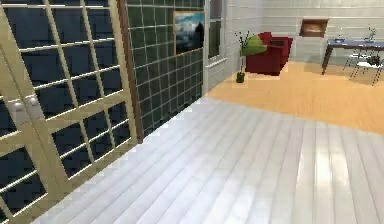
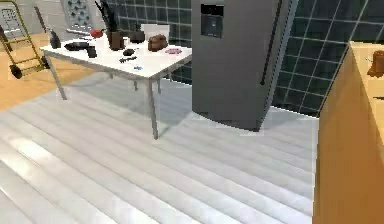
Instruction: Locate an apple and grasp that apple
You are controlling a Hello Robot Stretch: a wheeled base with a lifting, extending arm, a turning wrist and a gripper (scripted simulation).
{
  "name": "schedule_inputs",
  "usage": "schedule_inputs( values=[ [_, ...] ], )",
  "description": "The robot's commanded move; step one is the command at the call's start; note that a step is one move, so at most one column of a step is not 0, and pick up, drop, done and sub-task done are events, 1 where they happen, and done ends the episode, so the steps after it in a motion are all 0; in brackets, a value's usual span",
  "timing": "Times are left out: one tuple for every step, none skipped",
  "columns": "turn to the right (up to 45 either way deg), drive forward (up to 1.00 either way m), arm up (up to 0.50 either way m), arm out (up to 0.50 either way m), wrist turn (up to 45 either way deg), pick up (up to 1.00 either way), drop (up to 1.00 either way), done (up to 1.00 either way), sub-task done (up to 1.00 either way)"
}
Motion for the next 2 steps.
schedule_inputs(
  values=[
    [30.0,0.0,0.0,0.0,0.0,0.0,0.0,0.0,0.0],
    [0.0,0.15,0.0,0.0,0.0,0.0,0.0,0.0,0.0]
  ],
)
